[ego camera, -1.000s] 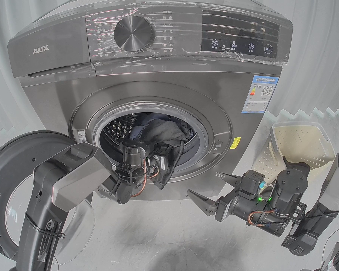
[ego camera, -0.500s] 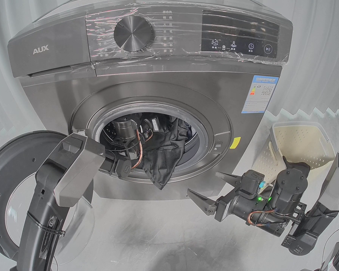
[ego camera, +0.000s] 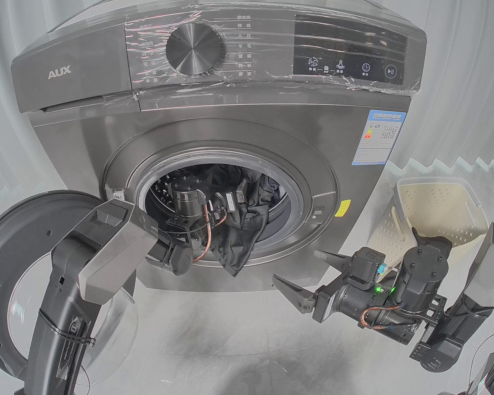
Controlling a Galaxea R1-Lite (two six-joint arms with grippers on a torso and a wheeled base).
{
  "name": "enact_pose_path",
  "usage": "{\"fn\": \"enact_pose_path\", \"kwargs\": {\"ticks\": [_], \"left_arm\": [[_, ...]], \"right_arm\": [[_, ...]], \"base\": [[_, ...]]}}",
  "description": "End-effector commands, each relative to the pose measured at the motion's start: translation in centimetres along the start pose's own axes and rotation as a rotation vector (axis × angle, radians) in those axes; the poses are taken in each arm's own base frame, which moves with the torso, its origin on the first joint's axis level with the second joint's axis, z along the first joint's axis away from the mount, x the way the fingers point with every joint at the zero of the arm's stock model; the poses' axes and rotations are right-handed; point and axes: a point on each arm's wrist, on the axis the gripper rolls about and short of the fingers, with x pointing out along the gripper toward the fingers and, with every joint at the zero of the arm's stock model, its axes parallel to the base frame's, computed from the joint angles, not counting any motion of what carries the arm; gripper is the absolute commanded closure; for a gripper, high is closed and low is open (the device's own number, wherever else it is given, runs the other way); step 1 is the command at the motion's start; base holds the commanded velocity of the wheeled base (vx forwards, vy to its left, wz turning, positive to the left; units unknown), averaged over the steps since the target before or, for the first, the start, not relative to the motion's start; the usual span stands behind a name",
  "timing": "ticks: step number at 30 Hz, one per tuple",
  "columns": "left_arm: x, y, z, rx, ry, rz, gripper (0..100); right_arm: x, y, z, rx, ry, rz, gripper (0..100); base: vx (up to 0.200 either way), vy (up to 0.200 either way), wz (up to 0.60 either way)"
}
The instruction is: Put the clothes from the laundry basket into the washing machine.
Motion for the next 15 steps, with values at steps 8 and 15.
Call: {"fn": "enact_pose_path", "kwargs": {"ticks": [8,15], "left_arm": [[-3.1,-4.6,-2.3,0.029,0.133,-0.146,0],[-2.6,-4.1,-4.0,0.051,0.147,-0.137,0]], "right_arm": [[0.0,0.0,0.0,0.0,0.001,0.001,0],[0.0,0.1,0.0,0.0,-0.002,0.002,0]], "base": [[0.0,0.0,0.0],[0.0,0.0,0.0]]}}
